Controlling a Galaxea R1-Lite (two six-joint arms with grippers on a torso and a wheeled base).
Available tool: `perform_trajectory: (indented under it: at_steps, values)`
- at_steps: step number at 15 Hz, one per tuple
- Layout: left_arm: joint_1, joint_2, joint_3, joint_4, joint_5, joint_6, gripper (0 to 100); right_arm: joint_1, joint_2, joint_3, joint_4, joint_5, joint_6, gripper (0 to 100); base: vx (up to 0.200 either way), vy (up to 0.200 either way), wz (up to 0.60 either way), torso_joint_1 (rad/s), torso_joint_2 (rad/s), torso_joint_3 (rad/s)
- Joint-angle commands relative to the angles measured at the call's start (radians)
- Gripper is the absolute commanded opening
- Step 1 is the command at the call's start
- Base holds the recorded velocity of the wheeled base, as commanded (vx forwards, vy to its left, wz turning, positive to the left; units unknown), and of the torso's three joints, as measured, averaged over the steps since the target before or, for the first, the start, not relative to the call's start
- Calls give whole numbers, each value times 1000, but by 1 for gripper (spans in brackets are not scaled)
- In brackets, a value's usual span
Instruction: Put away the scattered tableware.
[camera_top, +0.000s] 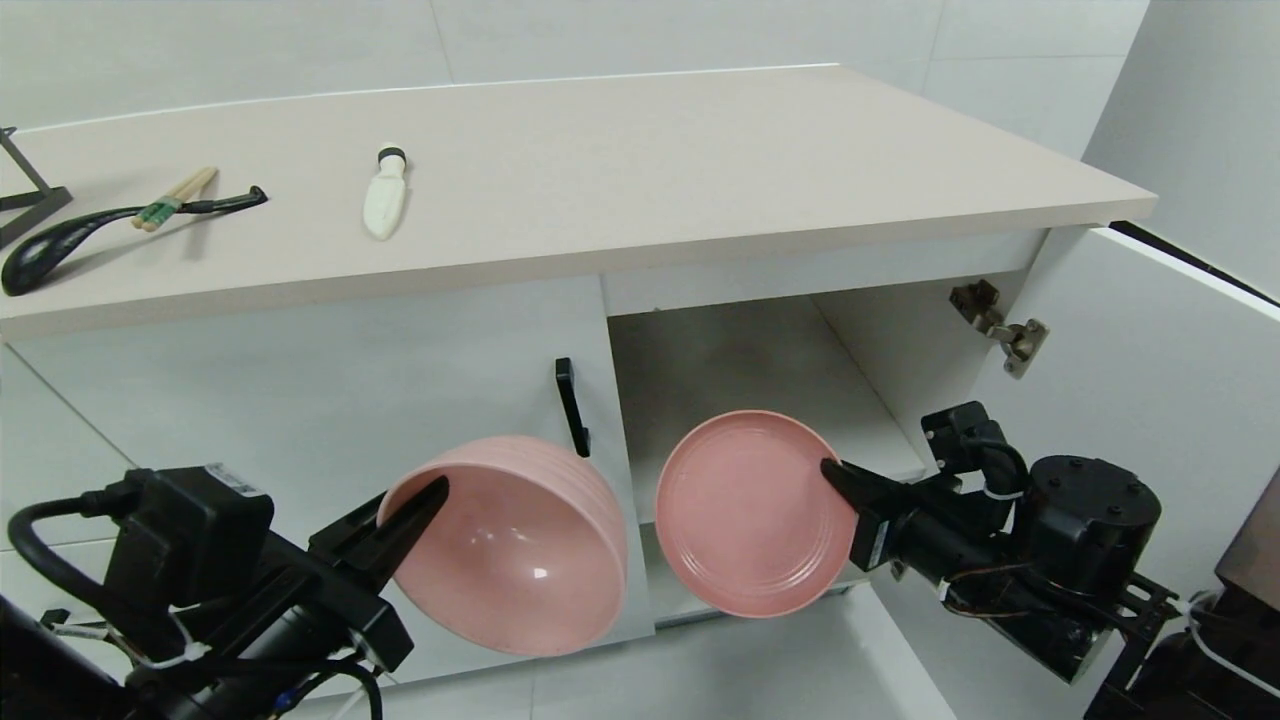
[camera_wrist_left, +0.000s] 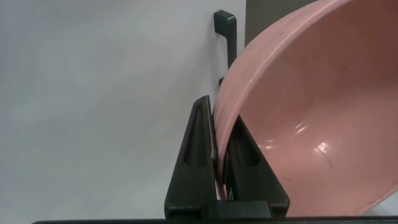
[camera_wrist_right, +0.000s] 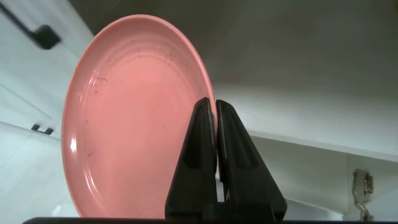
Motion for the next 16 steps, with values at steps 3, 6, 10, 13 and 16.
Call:
perform_trajectory:
  at_steps: [3,6,10,13,16]
  values:
    - [0,4,2,-1,0,0,0,-25,30,-12,-2,-2,0,0,0,0,0,0,0,0]
    - [0,3,2,-1,0,0,0,-59,30,-12,-2,-2,0,0,0,0,0,0,0,0]
    - [0,12,2,-1,0,3,0,-82,48,-28,-2,-2,0,0,0,0,0,0,0,0]
    - [0,-13,2,-1,2,-1,0,-95,79,-51,-2,-2,0,0,133,0,0,0,0,2]
    - [0,-13,2,-1,0,2,0,-95,102,-73,-2,-2,0,0,67,0,0,1,2,2]
